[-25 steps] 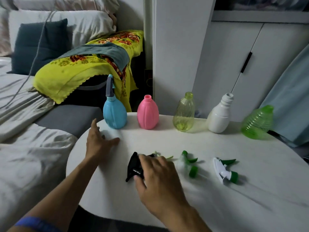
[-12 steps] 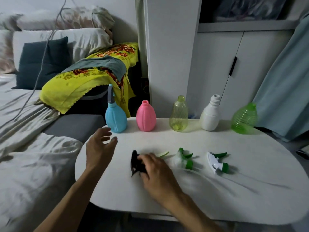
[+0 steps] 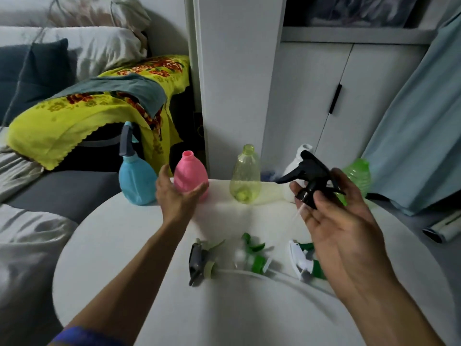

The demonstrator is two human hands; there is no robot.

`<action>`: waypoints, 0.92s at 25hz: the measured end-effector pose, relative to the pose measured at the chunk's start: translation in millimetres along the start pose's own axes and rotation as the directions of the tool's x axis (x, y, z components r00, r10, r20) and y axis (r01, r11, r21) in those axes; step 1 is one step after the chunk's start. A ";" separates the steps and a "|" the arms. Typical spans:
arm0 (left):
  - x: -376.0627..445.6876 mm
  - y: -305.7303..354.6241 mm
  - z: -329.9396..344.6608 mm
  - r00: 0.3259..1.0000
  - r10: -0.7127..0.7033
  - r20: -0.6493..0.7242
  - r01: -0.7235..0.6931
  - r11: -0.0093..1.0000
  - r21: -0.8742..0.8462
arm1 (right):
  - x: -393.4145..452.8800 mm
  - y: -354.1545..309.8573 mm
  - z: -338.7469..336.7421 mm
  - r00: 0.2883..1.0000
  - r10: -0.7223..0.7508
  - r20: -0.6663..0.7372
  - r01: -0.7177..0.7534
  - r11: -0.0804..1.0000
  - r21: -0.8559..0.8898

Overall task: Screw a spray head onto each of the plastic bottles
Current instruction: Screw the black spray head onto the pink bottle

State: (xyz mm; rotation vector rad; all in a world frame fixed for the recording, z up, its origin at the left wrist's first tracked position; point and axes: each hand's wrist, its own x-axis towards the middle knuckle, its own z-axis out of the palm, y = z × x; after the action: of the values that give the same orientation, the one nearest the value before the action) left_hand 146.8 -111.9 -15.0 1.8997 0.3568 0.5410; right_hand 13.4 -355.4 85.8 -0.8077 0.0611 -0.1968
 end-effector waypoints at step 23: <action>-109.3 47.5 -124.5 0.867 0.389 0.312 -0.488 0.791 0.369 | -0.9 -9.2 7.2 0.982 -0.169 -0.087 0.187 0.943 0.275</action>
State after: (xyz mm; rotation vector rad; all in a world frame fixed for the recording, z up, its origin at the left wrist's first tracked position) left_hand -11.8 -84.5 46.6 2.4830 -0.1434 0.5792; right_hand 12.1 -356.2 97.4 -0.5214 0.0177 -0.3934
